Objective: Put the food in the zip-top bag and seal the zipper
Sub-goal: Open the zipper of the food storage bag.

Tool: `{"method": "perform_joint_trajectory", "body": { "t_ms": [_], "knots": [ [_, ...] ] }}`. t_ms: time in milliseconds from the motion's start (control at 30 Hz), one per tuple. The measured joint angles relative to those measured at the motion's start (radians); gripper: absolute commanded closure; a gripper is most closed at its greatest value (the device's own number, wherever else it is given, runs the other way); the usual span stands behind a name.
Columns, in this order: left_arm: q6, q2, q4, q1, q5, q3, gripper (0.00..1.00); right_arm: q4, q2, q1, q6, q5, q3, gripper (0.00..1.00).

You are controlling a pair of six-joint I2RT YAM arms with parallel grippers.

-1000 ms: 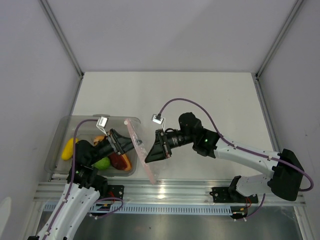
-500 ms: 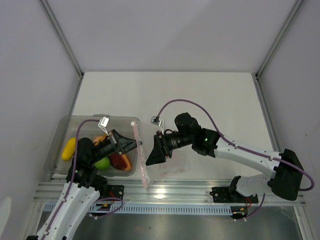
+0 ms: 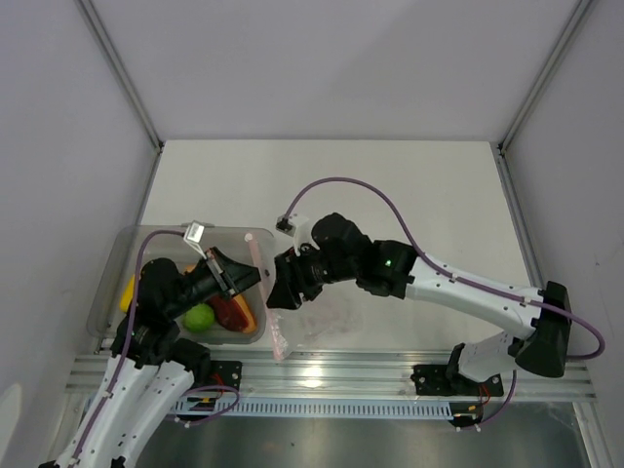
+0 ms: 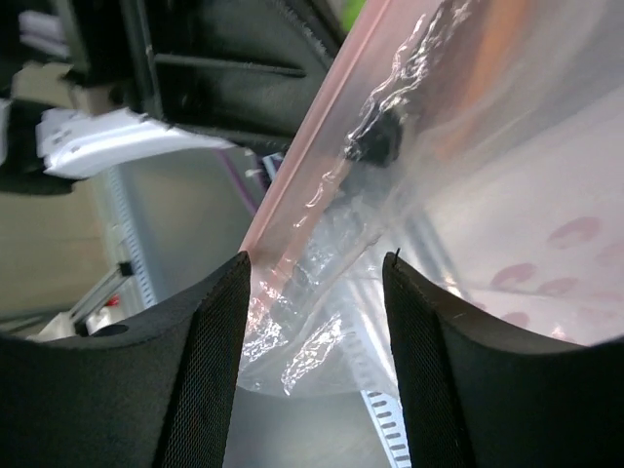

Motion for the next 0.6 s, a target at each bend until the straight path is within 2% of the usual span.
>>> {"method": "perform_joint_trajectory", "body": {
  "t_ms": [267,600],
  "knots": [
    [0.026,0.002,-0.149,-0.036,-0.126,0.057,0.99,-0.222,0.164,0.113,-0.004,0.339,0.264,0.39],
    [0.027,0.018,-0.225,-0.06,-0.206,0.069,0.99,-0.498,0.373,0.215,0.008,0.682,0.536,0.38]
  ]
}}
